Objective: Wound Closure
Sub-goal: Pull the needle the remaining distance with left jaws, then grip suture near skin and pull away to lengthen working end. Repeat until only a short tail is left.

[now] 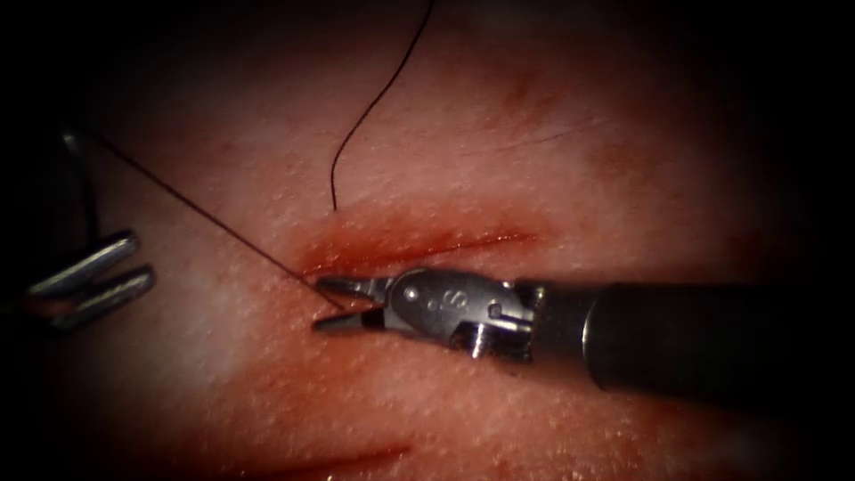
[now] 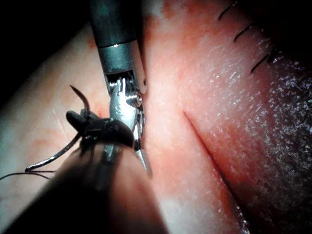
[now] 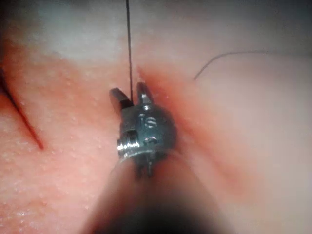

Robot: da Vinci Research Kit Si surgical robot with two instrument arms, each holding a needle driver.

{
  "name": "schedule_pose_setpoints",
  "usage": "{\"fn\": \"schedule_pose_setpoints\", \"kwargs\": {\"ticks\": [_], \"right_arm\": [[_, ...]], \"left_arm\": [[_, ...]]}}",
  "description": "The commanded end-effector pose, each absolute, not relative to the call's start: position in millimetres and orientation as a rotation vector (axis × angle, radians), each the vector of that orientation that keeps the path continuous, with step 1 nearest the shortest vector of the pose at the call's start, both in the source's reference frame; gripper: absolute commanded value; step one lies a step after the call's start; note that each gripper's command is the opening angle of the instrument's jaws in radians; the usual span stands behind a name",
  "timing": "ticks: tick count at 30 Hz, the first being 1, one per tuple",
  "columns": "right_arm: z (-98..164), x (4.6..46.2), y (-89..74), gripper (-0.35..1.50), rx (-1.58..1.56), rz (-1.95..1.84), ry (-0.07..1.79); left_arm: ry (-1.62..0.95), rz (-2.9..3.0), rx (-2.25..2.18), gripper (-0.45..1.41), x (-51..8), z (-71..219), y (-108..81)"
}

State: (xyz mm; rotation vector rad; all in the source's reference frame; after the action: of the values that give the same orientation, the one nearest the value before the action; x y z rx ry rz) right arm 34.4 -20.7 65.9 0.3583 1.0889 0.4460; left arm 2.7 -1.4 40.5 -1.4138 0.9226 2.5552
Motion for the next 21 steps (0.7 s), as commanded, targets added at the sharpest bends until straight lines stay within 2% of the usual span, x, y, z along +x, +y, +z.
{"fn": "schedule_pose_setpoints", "kwargs": {"ticks": [1, 2, 3, 12, 21], "right_arm": [[66, 34.7, -20.7, -0.2, 0.368, 0.449, 1.077], [66, 34.5, -20.7, -0.33, 0.375, 0.457, 1.062], [66, 34.4, -20.7, -0.35, 0.38, 0.459, 1.052], [62, 32.5, -23.6, -0.35, 0.465, 0.535, 0.943], [54, 33.3, -30.7, -0.35, 0.538, 0.468, 0.973]], "left_arm": [[0.919, 2.546, -1.413, -0.45, 2.1, 41, -1.2], [0.918, 2.541, -1.414, -0.45, 2.0, 42, -1.3], [0.915, 2.536, -1.414, -0.45, 1.9, 42, -1.3], [0.793, 2.514, -1.477, -0.45, 0.2, 46, -3.6], [0.705, 2.513, -1.521, -0.45, -1.7, 48, -7.1]]}}
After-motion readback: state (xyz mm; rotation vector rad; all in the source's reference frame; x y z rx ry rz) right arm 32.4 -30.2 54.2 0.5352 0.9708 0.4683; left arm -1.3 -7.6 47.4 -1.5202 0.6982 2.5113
